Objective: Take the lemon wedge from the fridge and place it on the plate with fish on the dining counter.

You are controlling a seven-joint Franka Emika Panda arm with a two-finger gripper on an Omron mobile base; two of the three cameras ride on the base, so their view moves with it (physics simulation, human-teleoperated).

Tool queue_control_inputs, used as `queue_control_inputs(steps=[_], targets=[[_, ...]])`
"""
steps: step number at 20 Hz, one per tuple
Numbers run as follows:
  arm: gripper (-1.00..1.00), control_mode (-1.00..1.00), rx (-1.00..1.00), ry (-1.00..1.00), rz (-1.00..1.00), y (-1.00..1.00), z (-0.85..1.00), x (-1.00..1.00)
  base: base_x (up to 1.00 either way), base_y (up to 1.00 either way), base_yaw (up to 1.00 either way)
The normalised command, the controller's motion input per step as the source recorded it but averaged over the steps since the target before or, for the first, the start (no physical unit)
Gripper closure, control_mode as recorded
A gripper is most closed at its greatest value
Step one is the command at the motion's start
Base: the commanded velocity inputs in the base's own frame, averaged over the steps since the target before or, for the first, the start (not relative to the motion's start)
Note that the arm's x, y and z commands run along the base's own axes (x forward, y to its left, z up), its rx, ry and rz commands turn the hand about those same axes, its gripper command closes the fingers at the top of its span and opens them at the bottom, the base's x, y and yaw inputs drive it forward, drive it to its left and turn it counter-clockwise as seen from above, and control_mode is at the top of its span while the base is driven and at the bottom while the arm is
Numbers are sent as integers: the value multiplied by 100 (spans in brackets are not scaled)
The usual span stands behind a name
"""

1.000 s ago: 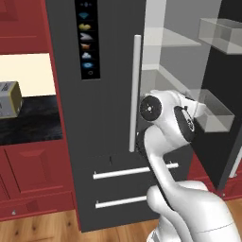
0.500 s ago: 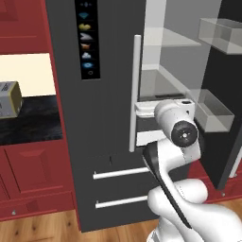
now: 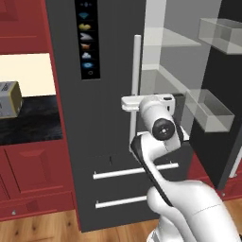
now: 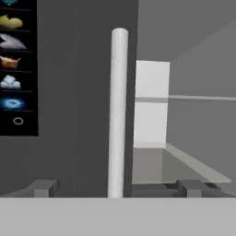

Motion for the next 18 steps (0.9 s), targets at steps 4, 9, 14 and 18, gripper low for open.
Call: queue_control_inputs(steps=[4, 9, 14, 18], targets=[[-100, -100, 0, 1, 0, 0, -1, 100, 0, 0, 0], [-100, -100, 0, 2, 0, 0, -18, 100, 0, 0, 0], [-100, -100, 0, 1, 0, 0, -17, 100, 0, 0, 0], [-100, -100, 1, 0, 0, 0, -19, 100, 0, 0, 0]])
